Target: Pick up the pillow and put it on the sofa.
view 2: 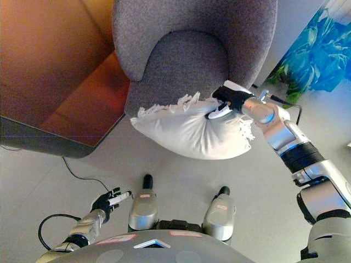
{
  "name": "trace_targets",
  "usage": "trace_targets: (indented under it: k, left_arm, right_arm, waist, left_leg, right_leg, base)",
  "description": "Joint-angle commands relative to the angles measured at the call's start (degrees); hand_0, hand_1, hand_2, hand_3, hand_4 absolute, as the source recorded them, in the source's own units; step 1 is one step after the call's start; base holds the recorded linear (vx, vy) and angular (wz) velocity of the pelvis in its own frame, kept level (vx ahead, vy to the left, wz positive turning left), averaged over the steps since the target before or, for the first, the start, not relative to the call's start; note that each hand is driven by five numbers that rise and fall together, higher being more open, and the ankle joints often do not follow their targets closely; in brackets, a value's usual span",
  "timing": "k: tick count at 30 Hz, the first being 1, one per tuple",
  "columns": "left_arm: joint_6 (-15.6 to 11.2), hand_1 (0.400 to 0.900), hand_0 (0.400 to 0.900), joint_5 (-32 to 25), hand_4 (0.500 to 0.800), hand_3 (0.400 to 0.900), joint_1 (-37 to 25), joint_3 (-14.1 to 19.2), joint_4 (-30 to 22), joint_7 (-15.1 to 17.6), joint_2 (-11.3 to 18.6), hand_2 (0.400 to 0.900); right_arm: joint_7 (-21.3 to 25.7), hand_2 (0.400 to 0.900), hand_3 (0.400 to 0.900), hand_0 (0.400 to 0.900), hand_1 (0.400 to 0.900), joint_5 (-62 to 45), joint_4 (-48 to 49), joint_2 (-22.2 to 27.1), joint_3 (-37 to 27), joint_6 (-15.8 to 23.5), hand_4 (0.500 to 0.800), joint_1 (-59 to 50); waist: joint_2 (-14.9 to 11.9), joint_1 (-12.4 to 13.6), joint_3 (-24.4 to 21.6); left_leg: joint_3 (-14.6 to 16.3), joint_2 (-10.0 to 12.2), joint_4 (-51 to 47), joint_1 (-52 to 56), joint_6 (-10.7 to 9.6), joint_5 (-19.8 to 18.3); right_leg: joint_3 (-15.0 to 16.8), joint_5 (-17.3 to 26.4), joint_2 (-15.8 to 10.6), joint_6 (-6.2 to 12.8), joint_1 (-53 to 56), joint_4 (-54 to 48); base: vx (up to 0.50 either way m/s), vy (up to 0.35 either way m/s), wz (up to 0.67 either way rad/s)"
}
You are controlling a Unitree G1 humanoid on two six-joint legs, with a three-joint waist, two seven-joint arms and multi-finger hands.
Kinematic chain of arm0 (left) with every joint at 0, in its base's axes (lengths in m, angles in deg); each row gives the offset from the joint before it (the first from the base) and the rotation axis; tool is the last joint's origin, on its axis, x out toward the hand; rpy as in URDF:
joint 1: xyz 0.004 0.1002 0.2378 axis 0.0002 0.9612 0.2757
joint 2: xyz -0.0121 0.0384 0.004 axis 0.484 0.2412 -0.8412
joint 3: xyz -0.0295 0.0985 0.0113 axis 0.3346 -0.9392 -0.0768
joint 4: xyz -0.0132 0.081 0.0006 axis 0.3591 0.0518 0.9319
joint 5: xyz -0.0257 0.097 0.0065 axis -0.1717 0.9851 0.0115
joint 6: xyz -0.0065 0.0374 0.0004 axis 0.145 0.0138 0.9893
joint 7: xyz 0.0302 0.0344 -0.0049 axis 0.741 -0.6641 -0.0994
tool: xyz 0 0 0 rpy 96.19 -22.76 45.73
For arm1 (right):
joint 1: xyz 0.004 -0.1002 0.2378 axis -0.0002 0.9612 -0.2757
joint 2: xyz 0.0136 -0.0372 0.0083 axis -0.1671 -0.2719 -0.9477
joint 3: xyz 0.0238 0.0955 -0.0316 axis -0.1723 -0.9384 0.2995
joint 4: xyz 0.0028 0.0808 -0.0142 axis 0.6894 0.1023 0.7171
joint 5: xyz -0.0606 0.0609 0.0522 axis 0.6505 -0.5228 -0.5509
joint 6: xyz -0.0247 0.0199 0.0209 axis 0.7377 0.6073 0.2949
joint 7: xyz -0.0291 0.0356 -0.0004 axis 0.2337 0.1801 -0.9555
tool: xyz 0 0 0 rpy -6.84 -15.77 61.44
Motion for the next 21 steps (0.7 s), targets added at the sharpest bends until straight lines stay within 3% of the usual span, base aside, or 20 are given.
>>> trace_targets:
  k: [1, 3, 4, 5, 6, 9, 11, 15, 16, 17, 19, 21]
  left_arm:
    - [0.3, 0.900, 0.900, 0.1, 0.800, 0.900, 0.9, -1.1, 3.9, 1.6, 5.7, 0.900]
    - [0.3, 0.900, 0.900, 0.0, 0.800, 0.900, 1.1, 0.0, 4.2, 2.2, 5.3, 0.900]
    - [0.3, 0.900, 0.900, 0.2, 0.800, 0.900, 1.4, 0.2, 4.4, 2.3, 5.2, 0.900]
    - [0.4, 0.900, 0.900, 0.9, 0.800, 0.900, 1.8, 0.3, 4.3, 2.2, 5.0, 0.900]
    - [0.1, 0.900, 0.900, 1.1, 0.800, 0.900, 2.2, 0.4, 4.6, 2.1, 4.8, 0.900]
    - [-0.1, 0.900, 0.900, 1.2, 0.800, 0.900, 3.4, 0.8, 5.7, 1.3, 4.2, 0.900]
    - [0.2, 0.900, 0.900, 3.0, 0.800, 0.900, 2.8, 0.5, 6.5, 0.5, 4.2, 0.900]
    - [0.6, 0.900, 0.900, 4.8, 0.800, 0.900, 0.8, -1.8, 6.9, 0.9, 4.0, 0.900]
    - [1.1, 0.900, 0.900, 5.0, 0.800, 0.900, -0.1, -2.2, 6.8, 0.8, 4.1, 0.900]
    - [0.9, 0.900, 0.900, 5.0, 0.800, 0.900, -0.2, -1.9, 6.9, 1.0, 4.2, 0.900]
    - [0.6, 0.900, 0.900, 3.9, 0.800, 0.900, -1.3, -0.8, 7.2, 1.0, 4.8, 0.900]
    - [1.9, 0.900, 0.900, 5.0, 0.800, 0.900, -3.2, -1.0, 7.2, 0.6, 5.4, 0.900]
  right_arm:
    - [1.9, 0.400, 0.400, 0.400, 0.400, -7.6, 3.6, -1.4, -7.9, 10.6, 0.500, -9.4]
    - [1.1, 0.400, 0.400, 0.400, 0.400, -8.1, 2.0, -1.4, -6.7, 10.8, 0.500, -11.5]
    - [0.3, 0.400, 0.400, 0.400, 0.400, -9.5, 0.9, -1.0, -6.0, 10.0, 0.500, -12.9]
    - [-0.4, 0.400, 0.400, 0.400, 0.400, -9.8, 0.5, -0.2, -5.9, 9.6, 0.500, -13.4]
    - [-0.5, 0.400, 0.400, 0.400, 0.400, -9.8, 0.3, 0.6, -5.5, 9.5, 0.500, -13.6]
    - [-1.3, 0.400, 0.400, 0.400, 0.400, -10.0, -0.8, 2.5, -4.1, 9.0, 0.500, -14.3]
    - [-1.3, 0.400, 0.400, 0.400, 0.400, -9.7, -2.9, 2.7, -4.4, 8.6, 0.500, -14.7]
    - [-1.6, 0.400, 0.400, 0.400, 0.400, -9.2, -5.9, 3.8, -6.6, 7.6, 0.500, -14.4]
    - [-1.8, 0.400, 0.400, 0.400, 0.400, -9.1, -7.0, 4.5, -6.7, 8.0, 0.500, -14.7]
    - [-1.8, 0.400, 0.400, 0.400, 0.400, -9.5, -9.5, 4.0, -6.4, 9.7, 0.500, -15.4]
    - [-1.2, 0.400, 0.400, 0.400, 0.400, -10.5, -9.6, 2.8, -6.8, 10.0, 0.500, -14.3]
    - [-2.2, 0.400, 0.400, 0.400, 0.400, -12.0, -10.0, 2.1, -7.9, 10.4, 0.500, -13.5]
  waist:
    - [-2.9, 0.9, -7.9]
    - [-3.3, 1.3, -8.3]
    - [-4.1, 2.0, -8.2]
    - [-4.8, 2.3, -8.1]
    - [-5.4, 2.5, -8.0]
    - [-6.7, 4.5, -8.3]
    - [-5.8, 5.0, -9.3]
    - [-4.8, 6.4, -10.7]
    - [-5.0, 6.8, -11.0]
    - [-5.9, 7.1, -10.9]
    - [-7.4, 6.7, -11.6]
    - [-8.0, 6.2, -12.4]
  left_leg:
    - [-1.3, 5.0, -2.4, 5.5, 2.1, 2.5]
    - [-1.6, 6.5, -1.8, 5.4, 1.5, 6.8]
    - [-3.2, 7.0, 1.2, 3.6, 1.6, 12.6]
    - [-4.2, 7.0, 4.0, 1.9, 2.1, 15.3]
    - [-4.9, 6.4, 6.2, 0.5, 2.8, 15.6]
    - [-7.4, 0.5, 9.7, -4.1, 4.2, 14.6]
    - [-3.4, -3.0, 6.0, -5.4, 3.5, 14.0]
    - [1.3, -9.0, 2.3, -11.9, 2.5, 15.9]
    - [2.4, -10.5, 1.4, -13.1, 2.8, 14.9]
    - [1.3, -12.4, 2.7, -12.1, 5.1, 9.1]
    - [-0.6, -15.5, 4.9, -10.6, 9.0, 2.2]
    - [0.9, -15.5, 2.8, -8.1, 10.5, 2.0]
  right_leg:
    - [2.7, -2.4, -0.7, 0.85, 1.7, 2.0]
    - [2.0, -3.1, 1.5, -1.05, 2.9, 1.7]
    - [2.1, -3.0, 3.1, -2.57, 4.0, 0.6]
    - [2.1, -2.5, 3.6, -3.37, 4.5, -0.2]
    - [2.0, -2.3, 3.7, -3.83, 5.0, -0.9]
    - [0.6, -1.7, 5.6, -5.30, 8.5, -5.6]
    - [-2.7, -1.2, 7.2, -4.98, 11.3, -8.6]
    - [-5.5, -2.9, 9.7, -4.79, 16.9, -10.6]
    - [-5.6, -3.6, 10.0, -4.60, 18.4, -11.2]
    - [-4.4, -4.1, 9.1, -4.87, 17.4, -9.9]
    - [-2.1, -2.4, 6.8, -3.05, 16.6, -7.4]
    - [-1.4, 1.8, 5.0, -1.22, 15.7, -2.5]
  base:
    - [0.06, -0.325, -0.17]
    - [0.07, -0.299, -0.09]
    - [0.09, -0.269, 0.12]
    - [0.11, -0.298, 0.16]
    - [0.14, -0.234, 0.09]
    - [0.29, -0.177, -0.14]
    - [0.39, -0.051, 0.25]
    - [0.44, 0.027, 0.34]
    - [0.36, 0.078, -0.02]
    - [0.39, 0.125, -0.18]
    - [0.38, 0.172, -0.24]
    - [0.34, 0.166, -0.11]
